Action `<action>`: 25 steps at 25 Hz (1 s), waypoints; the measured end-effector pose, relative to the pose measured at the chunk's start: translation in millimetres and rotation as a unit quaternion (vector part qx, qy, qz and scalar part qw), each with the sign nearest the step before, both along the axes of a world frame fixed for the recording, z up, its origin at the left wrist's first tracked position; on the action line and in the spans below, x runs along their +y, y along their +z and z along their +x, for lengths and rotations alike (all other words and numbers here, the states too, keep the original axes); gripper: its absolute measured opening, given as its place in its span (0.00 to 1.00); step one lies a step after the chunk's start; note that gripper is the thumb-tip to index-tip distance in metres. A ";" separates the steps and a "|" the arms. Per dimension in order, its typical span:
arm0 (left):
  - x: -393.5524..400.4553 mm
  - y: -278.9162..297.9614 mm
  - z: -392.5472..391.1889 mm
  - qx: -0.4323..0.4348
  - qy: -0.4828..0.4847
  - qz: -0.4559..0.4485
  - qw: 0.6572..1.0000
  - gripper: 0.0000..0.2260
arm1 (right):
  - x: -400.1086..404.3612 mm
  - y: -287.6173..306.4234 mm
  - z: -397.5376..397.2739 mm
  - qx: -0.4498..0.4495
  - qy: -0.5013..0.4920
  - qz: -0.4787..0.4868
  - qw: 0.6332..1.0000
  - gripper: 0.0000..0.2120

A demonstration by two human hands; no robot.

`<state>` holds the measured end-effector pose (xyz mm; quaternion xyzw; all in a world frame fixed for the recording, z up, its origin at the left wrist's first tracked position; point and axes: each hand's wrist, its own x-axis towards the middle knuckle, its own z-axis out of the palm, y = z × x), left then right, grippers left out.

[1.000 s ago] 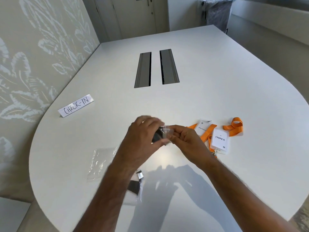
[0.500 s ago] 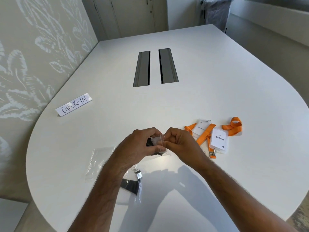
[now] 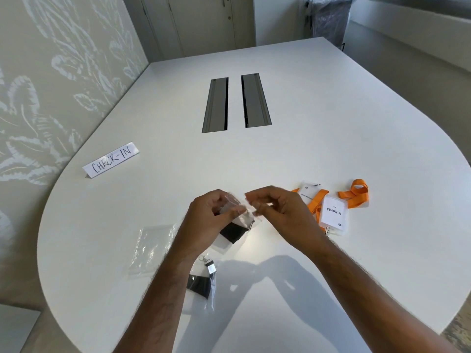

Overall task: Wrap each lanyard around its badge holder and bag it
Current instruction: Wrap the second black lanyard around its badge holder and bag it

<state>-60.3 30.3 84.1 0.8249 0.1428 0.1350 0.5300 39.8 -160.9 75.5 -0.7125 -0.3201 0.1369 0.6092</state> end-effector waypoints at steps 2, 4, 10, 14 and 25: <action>-0.6 -0.5 -0.3 -0.020 0.039 -0.064 0.997 0.12 | -4.3 -0.1 4.2 -0.013 -0.038 0.019 0.999 0.09; -3.7 0.4 -1.0 -0.041 0.054 -0.150 0.986 0.12 | -8.4 -2.5 8.8 0.015 -0.016 -0.005 1.000 0.11; -11.1 0.4 -0.4 -0.045 0.047 -0.273 0.960 0.10 | -7.1 -9.5 13.8 0.086 0.012 0.029 0.996 0.01; -9.6 -1.9 -2.1 -0.019 0.035 -0.297 0.954 0.13 | -7.9 -9.0 18.3 0.071 0.014 0.024 0.997 0.02; -10.1 -5.4 1.0 -0.006 0.076 -0.279 0.957 0.11 | -7.4 -12.5 17.3 0.062 -0.005 0.012 0.998 0.05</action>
